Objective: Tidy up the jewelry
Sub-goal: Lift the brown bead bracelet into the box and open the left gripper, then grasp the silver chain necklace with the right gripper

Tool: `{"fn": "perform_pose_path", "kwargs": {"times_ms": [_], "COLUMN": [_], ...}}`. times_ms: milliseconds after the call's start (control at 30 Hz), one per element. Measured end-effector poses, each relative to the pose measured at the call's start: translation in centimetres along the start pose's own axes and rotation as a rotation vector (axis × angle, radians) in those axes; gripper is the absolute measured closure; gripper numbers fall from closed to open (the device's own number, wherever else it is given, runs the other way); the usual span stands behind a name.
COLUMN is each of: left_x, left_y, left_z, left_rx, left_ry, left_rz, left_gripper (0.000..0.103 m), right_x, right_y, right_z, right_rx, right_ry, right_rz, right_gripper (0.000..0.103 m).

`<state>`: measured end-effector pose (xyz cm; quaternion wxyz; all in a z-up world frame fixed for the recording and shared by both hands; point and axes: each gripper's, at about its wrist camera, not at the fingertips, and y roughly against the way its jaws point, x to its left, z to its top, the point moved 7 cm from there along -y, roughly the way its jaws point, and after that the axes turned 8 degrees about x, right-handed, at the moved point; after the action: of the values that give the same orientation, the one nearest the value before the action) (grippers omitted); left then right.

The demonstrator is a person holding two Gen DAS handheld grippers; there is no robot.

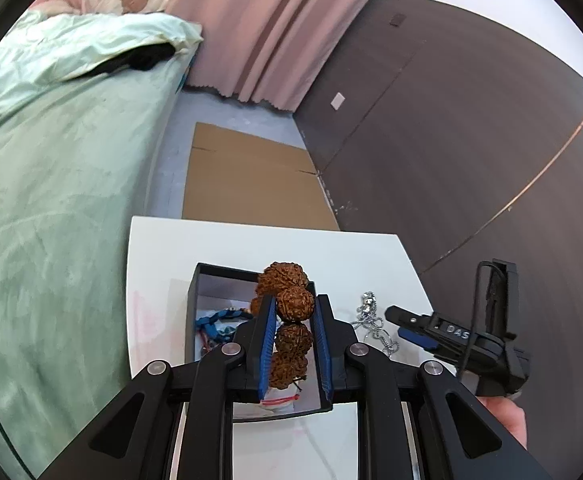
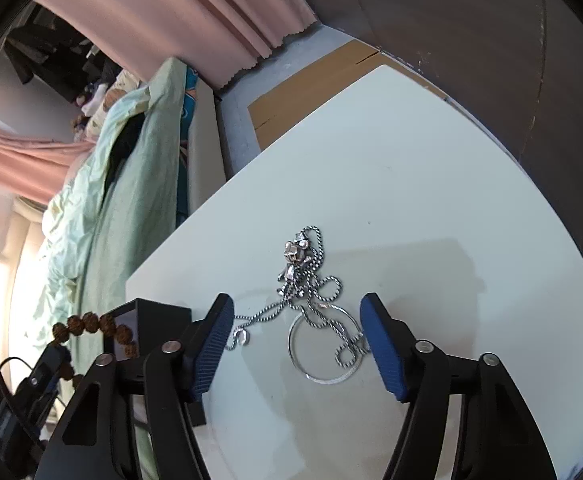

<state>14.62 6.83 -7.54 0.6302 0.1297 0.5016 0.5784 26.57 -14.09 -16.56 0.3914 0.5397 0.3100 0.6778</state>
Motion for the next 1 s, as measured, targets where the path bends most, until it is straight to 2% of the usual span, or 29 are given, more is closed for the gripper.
{"fn": "perform_pose_path", "kwargs": {"times_ms": [100,200,267,333,633,733,767,833,1000], "left_x": [0.6,1.1,1.3,1.5,2.3,2.3,2.4,2.4,2.1], "left_y": [-0.4,-0.2,0.1,0.4,0.2,-0.1,-0.2,-0.3,-0.2], "left_z": [-0.1,0.1,0.3,0.6,1.4,1.4,1.4,1.4,0.8], "left_rx": [0.034,0.036,0.021,0.000,-0.007,-0.006,-0.005,-0.004,-0.007], "left_ry": [0.045,0.072,0.075,0.081,0.100,0.097,0.097,0.099,0.089], "left_rz": [-0.031,-0.057,-0.043,-0.046,-0.036,-0.026,-0.024,-0.023,-0.009], "left_gripper": [0.082,0.073,0.058,0.052,0.052,0.052,0.052,0.052,0.052], "right_x": [0.4,0.2,0.2,0.4,1.7,1.7,1.8,1.7,1.1], "right_y": [-0.9,-1.3,-1.3,-1.4,-1.9,-1.8,-1.7,-1.4,-0.4], "right_z": [0.3,0.6,0.7,0.8,0.6,0.4,0.3,0.1,-0.5], "right_rx": [0.006,0.002,-0.010,-0.018,-0.058,-0.059,-0.060,-0.055,-0.036], "right_ry": [0.012,0.016,0.030,0.052,0.189,0.239,0.252,0.271,0.268], "right_rz": [-0.016,-0.046,-0.071,-0.108,-0.333,-0.435,-0.443,-0.451,-0.418], "right_gripper": [0.042,0.044,0.045,0.046,0.047,0.060,0.066,0.086,0.091]}}
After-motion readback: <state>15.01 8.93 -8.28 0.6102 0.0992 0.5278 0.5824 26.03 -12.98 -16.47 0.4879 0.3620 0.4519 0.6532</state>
